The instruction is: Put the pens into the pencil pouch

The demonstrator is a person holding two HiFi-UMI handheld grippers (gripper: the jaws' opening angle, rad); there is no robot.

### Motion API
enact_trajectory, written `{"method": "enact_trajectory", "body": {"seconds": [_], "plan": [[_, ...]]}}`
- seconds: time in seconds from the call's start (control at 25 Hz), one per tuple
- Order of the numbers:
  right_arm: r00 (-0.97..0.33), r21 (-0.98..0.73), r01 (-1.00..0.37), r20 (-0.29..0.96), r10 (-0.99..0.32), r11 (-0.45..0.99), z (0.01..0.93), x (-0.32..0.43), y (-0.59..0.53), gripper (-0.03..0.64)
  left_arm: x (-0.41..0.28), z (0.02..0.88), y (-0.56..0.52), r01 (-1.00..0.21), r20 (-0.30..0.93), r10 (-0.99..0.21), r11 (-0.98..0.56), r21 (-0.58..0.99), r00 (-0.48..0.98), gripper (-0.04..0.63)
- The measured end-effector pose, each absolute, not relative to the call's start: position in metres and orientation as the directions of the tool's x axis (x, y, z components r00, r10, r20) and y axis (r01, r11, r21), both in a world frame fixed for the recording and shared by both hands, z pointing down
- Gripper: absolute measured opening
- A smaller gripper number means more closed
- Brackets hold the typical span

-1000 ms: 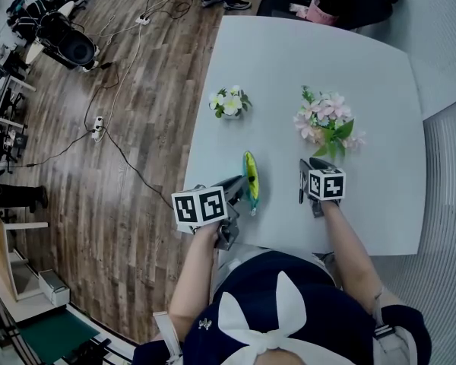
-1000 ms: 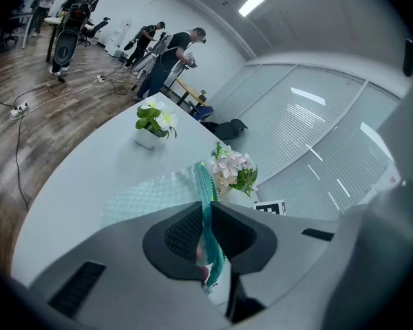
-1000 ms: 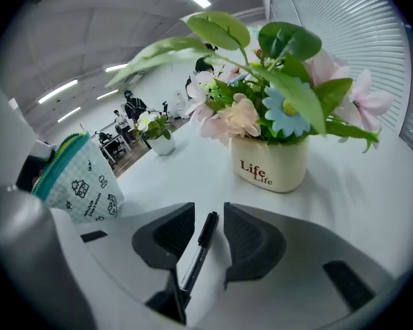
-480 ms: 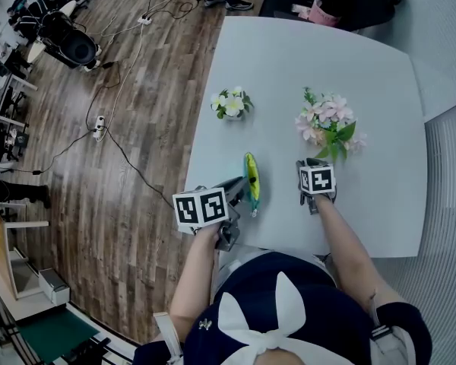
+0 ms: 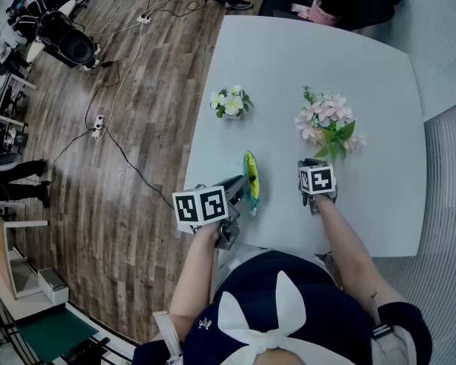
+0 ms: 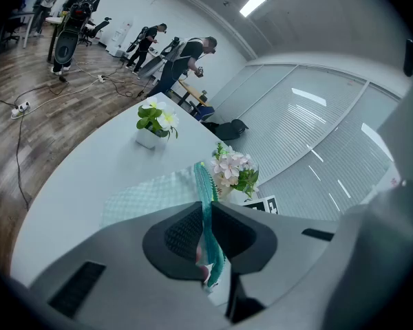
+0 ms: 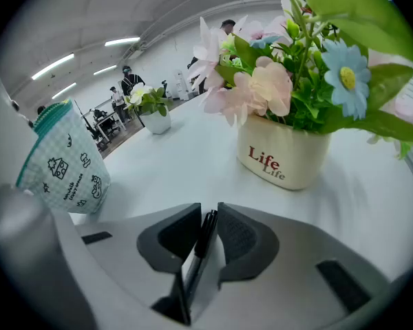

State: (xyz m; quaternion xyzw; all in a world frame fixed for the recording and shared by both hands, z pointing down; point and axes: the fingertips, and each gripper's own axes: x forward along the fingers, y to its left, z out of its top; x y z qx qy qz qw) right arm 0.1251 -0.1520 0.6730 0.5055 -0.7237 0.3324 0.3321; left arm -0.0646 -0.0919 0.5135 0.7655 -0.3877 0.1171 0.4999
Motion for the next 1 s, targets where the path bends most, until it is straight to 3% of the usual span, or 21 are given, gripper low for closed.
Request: {"method": "enact_trajectory", "body": {"seconds": [1.0], "plan": [[-0.367,-0.259,-0.930,0.686,-0.629,0.260,0.584,0.124,-0.122,0.048,-0.068,0.511,-0.090,-0.710,0.562,-0.484,-0.204,0.674,0.671,0.054]]}}
